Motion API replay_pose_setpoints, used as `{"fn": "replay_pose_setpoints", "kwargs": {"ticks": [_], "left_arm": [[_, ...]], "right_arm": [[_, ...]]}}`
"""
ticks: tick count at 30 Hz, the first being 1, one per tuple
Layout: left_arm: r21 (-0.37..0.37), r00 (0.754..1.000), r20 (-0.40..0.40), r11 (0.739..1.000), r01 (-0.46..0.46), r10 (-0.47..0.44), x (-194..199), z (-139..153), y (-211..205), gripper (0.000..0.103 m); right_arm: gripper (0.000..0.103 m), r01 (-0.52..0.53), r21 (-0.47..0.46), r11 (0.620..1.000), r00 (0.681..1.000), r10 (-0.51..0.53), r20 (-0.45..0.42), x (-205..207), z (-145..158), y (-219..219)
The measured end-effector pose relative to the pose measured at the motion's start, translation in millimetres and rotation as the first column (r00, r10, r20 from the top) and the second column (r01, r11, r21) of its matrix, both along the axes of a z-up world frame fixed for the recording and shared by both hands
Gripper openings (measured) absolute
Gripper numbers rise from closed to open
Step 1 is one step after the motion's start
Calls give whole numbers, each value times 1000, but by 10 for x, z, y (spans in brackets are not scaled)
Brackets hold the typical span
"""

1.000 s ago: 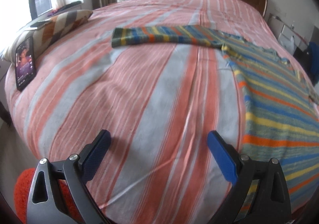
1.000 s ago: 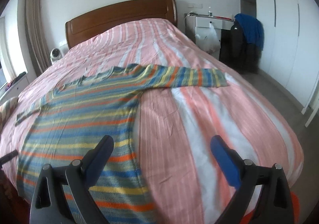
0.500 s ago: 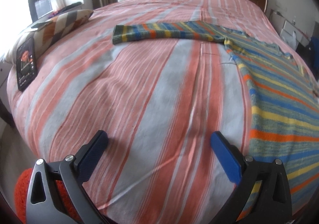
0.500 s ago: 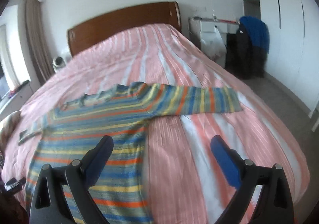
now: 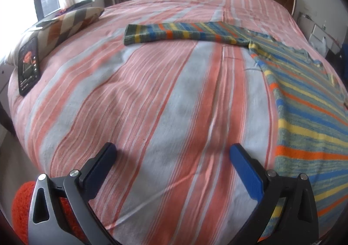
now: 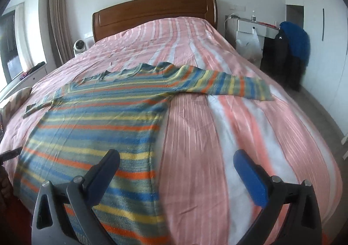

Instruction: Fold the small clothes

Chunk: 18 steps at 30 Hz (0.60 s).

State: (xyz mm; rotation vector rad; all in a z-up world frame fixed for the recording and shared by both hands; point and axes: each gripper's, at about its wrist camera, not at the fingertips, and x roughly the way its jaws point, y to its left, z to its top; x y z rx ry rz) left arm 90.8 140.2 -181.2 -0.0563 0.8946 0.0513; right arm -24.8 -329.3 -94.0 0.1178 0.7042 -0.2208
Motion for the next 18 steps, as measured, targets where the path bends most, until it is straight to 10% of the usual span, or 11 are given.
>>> {"fn": "replay_pose_setpoints", "kwargs": {"ticks": [10,18], "left_arm": [[-36,1000,-12,999,20,-21,2,27,28,103],[2,996,-15,996,84,-84,-51,153,-112,102]], "right_arm": [[103,13,24,1000,999,-12,-38,0,-85,-58],[103,-29,218,975,999,20,43,-95,3,-190]]}}
